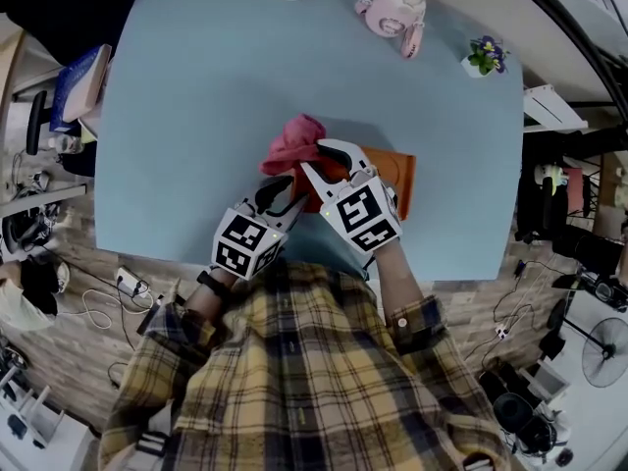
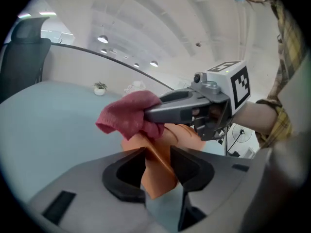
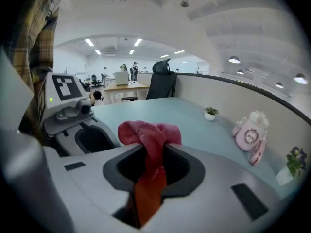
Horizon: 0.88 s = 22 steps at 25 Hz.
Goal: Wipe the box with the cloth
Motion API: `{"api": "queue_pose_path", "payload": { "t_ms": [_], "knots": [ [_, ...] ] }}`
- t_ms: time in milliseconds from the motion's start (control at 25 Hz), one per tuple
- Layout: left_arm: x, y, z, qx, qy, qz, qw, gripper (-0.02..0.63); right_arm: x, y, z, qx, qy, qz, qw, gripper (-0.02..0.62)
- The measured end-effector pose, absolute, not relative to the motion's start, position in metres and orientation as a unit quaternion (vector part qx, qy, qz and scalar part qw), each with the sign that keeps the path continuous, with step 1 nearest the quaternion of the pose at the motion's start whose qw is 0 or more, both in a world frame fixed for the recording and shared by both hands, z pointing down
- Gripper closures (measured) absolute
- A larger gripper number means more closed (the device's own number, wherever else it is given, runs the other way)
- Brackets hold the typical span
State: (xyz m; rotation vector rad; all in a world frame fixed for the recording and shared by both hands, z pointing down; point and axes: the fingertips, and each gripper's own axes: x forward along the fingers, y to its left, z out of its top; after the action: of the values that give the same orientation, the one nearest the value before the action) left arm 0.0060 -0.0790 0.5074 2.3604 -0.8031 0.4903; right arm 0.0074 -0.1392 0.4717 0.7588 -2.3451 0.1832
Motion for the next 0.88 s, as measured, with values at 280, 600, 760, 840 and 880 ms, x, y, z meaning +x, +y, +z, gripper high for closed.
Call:
{"api": "queue_pose_path", "payload": {
  "t_ms": [280, 600, 760, 840, 880],
  "knots": [
    [0.005, -0.079, 0.507, 0.888, -0.303, 0.182, 0.295, 0.448, 0.014, -0.143, 0.489, 0.265, -0.887, 0.043, 0.374, 0.508],
    [0.006, -0.079, 0.507, 0.886, -0.307, 0.181, 0.295, 0.448, 0.035, -0.139, 0.496, 0.262, -0.874, 0.028, 0.41, 0.508],
    [0.005, -0.079, 0.507, 0.885, -0.309, 0.177, 0.299, 0.448, 0.053, -0.136, 0.497, 0.276, -0.864, 0.037, 0.419, 0.508],
    [0.004, -0.078, 0.508, 0.885, -0.31, 0.177, 0.299, 0.448, 0.062, -0.134, 0.498, 0.28, -0.861, 0.039, 0.424, 0.508],
    [0.003, -0.078, 0.508, 0.885, -0.311, 0.177, 0.298, 0.448, 0.066, -0.134, 0.498, 0.28, -0.859, 0.039, 0.427, 0.508]
  ]
}}
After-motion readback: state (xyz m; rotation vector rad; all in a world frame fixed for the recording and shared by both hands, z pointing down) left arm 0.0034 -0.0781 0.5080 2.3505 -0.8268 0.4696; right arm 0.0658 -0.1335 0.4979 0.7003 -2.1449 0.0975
